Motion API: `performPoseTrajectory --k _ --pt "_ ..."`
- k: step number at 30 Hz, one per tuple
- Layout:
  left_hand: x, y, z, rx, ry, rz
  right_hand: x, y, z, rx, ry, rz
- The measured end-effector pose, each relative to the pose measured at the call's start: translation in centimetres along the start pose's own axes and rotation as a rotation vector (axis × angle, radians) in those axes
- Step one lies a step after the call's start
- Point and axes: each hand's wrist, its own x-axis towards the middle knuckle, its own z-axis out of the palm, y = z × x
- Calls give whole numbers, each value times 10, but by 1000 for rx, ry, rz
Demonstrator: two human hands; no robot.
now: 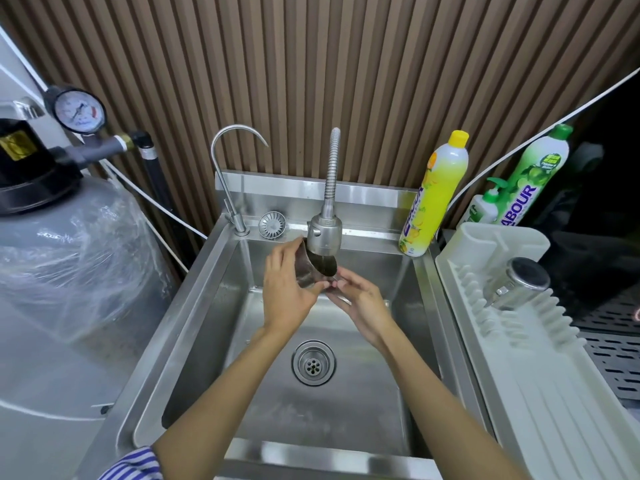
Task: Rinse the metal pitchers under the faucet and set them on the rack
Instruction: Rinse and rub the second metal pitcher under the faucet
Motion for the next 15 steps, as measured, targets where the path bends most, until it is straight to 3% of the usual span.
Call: performPoseTrajectory --k 5,10,15 --pt "-3 -3 3 54 -13 -153 -2 -9 -3 -214 93 13" --pt "-9 2 19 -77 -93 -393 5 -36 -7 -809 290 -46" --pt "-10 5 39 -281 -165 -584 2 -58 -7 -1156 330 -137"
